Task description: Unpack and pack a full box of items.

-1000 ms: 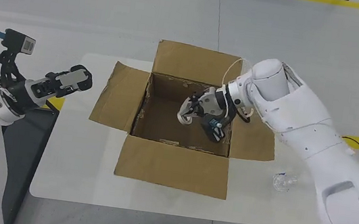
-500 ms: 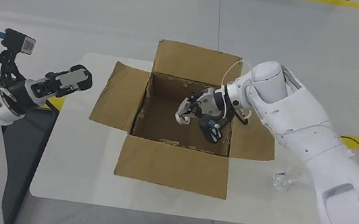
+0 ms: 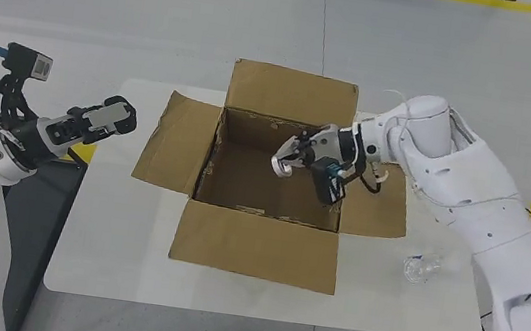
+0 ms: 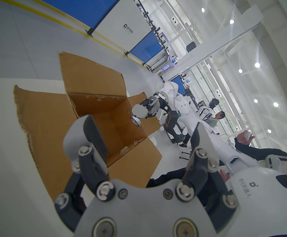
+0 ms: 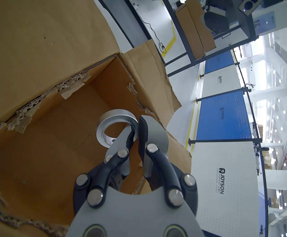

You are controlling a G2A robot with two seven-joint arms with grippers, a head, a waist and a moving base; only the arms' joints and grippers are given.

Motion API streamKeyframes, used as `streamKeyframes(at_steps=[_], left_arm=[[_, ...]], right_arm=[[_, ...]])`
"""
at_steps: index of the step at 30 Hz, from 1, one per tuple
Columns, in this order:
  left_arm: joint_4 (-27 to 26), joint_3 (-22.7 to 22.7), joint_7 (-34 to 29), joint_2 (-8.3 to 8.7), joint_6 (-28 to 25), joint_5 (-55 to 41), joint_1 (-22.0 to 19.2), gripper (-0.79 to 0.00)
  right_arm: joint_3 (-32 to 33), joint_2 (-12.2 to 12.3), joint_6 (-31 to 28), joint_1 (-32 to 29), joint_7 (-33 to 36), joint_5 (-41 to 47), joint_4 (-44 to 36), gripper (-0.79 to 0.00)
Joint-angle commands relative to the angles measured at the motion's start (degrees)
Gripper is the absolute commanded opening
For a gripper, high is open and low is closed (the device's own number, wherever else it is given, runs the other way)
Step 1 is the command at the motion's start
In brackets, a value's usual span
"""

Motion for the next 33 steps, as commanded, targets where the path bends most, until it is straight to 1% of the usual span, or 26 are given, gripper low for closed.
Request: streamKeyframes(at_steps=[1,5,10,15,22,25,28,33], left_arm=[[0.0,0.0,0.0,0.00,0.0,0.0,0.0,0.000],[0.0,0.0,0.0,0.00,0.0,0.0,0.0,0.000],[0.0,0.0,0.0,0.00,0.0,0.0,0.0,0.000],[0.0,0.0,0.0,0.00,0.0,0.0,0.0,0.000],[0.0,0.0,0.0,0.00,0.0,0.0,0.0,0.000],[0.0,0.0,0.0,0.00,0.0,0.0,0.0,0.000],[0.0,0.0,0.0,0.00,0.0,0.0,0.0,0.000],[0.0,0.0,0.0,0.00,0.0,0.0,0.0,0.000]], right_arm=[[1.2,1.7,-1.1,-0.7,1.1,0.6,-1.9,-0.785],[4.5,5.2,-3.0,-2.8,3.0,1.6,-6.0,-0.785],[10.2,9.4,-4.5,-6.7,5.9,1.6,-11.1,-0.785],[16.6,13.3,-6.7,-11.8,9.7,2.2,-17.0,-0.785],[26.8,18.1,-8.6,-20.8,14.2,5.2,-22.8,-0.785],[30.9,19.7,-9.8,-24.6,16.8,7.1,-25.0,-0.785],[34.3,20.7,-11.0,-27.9,20.1,9.4,-27.4,-0.785],[34.6,20.8,-11.0,-28.2,20.5,9.7,-27.7,-0.785]])
